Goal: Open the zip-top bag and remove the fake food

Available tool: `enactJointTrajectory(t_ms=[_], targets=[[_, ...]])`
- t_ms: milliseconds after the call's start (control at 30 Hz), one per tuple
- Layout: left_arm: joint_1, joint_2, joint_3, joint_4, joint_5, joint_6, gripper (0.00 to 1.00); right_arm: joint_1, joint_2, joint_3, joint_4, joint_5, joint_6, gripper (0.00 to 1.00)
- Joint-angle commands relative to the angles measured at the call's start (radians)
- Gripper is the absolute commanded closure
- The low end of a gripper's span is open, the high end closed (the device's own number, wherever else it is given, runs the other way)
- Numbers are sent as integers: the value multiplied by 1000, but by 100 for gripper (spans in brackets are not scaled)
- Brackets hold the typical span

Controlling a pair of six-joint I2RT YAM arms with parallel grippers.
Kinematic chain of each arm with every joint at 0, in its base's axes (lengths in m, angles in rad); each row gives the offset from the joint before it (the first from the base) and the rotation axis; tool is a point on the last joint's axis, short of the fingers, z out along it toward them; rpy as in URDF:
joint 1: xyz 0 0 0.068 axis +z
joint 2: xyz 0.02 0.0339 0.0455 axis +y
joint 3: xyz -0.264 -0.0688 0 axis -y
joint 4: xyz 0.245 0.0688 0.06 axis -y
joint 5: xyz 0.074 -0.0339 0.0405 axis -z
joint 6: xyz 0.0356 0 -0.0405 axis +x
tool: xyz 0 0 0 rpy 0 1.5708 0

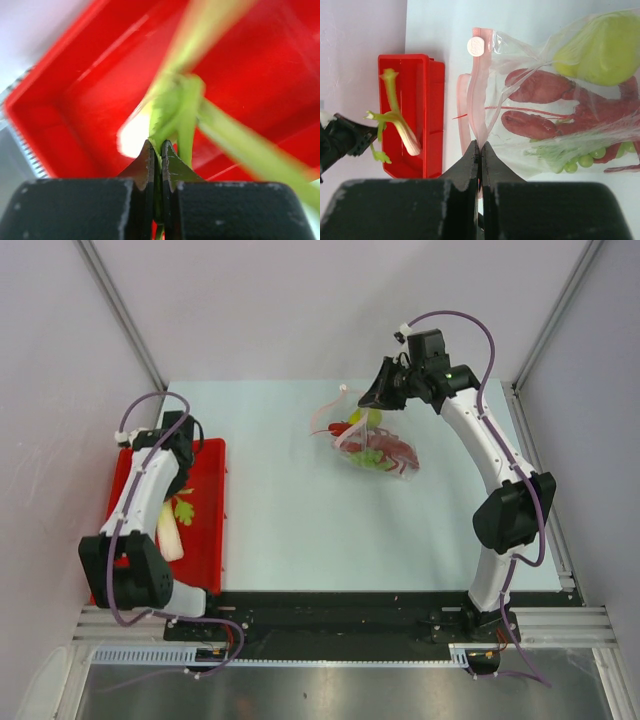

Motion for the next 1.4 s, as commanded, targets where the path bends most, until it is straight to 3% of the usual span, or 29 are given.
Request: enactJointTrajectory(t_ms=[0,267,333,367,433,467,633,667,733,800,833,933,1033,1167,1267,1367], targets=[[-3,96,68,35,50,25,100,0,-23,55,38,10,-22,100],[-1,212,114,48,-36,18,98,0,-12,66,36,10,-23,100],[0,223,131,17,-48,-2,62,2,-9,66,36,7,-22,100],[-1,220,133,-7,-51,-11,31,0,-9,66,38,8,-22,100],[0,183,123,-21,-47,-34,7,0,-6,67,37,7,-20,100],[-3,170,119,-35,-39,-41,1,0,-4,69,38,5,-20,100],[-20,58,165,-69,51,-33,0,-1,-3,69,38,-4,-16,100],[-24,41,180,-13,106,52,1,0,-1,69,40,-7,-16,100],[-26,4,192,72,365,155,2,-3,-3,69,38,-12,-13,100],[-44,-27,186,217,542,229,11,5,-8,60,40,-16,-10,100],[-58,-62,171,356,696,241,13,7,-9,55,41,-16,-10,100],[-164,-91,131,606,911,246,14,19,-17,46,46,-21,-10,100],[-244,-39,155,731,1069,200,19,34,-21,46,56,-30,-3,100],[-354,109,266,778,1153,186,37,59,-24,29,61,-30,1,100],[-451,191,371,717,1167,221,49,69,-23,18,70,-44,13,100],[-510,277,461,637,1144,301,55,79,-23,21,64,-47,13,100]])
